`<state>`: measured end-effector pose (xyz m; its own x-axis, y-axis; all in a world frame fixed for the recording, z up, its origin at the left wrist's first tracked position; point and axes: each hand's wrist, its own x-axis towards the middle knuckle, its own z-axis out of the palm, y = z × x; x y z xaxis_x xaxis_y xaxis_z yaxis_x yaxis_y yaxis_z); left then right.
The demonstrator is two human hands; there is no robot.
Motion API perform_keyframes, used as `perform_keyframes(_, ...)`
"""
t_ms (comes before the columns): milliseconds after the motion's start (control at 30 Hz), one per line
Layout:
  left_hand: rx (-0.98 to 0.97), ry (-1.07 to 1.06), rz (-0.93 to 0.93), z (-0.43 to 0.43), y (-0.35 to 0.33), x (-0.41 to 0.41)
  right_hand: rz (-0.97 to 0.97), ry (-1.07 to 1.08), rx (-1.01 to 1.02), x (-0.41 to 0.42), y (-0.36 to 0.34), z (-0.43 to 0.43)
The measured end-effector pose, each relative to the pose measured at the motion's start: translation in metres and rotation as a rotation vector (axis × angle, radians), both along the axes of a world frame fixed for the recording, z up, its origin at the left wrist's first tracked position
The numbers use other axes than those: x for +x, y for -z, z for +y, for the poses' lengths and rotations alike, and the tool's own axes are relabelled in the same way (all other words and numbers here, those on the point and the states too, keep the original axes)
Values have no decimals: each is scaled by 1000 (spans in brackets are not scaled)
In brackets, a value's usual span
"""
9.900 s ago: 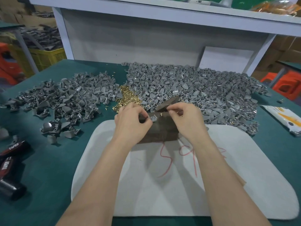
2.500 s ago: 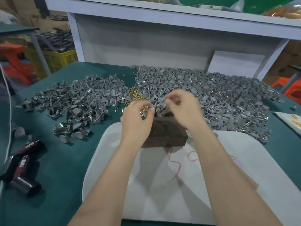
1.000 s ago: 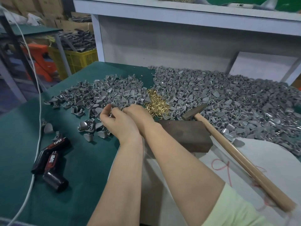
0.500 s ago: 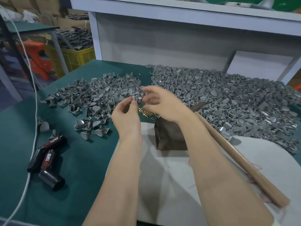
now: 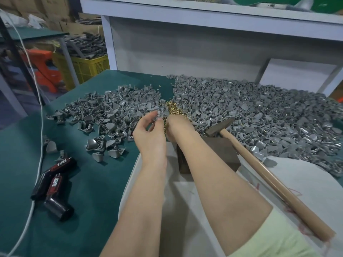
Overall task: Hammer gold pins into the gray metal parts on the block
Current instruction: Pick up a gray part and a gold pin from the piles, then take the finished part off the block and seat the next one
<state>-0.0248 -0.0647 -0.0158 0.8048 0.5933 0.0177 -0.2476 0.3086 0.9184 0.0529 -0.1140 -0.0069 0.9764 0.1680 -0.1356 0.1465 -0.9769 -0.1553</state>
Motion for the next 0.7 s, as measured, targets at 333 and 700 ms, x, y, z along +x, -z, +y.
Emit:
perform_keyframes(333, 27, 2, -6, -2, -4, -3, -182, 49, 98, -6, -13, -15)
perform_keyframes(700, 1129, 482, -59, -34, -5, -18, -195, 196, 1063, -91, -30, -128)
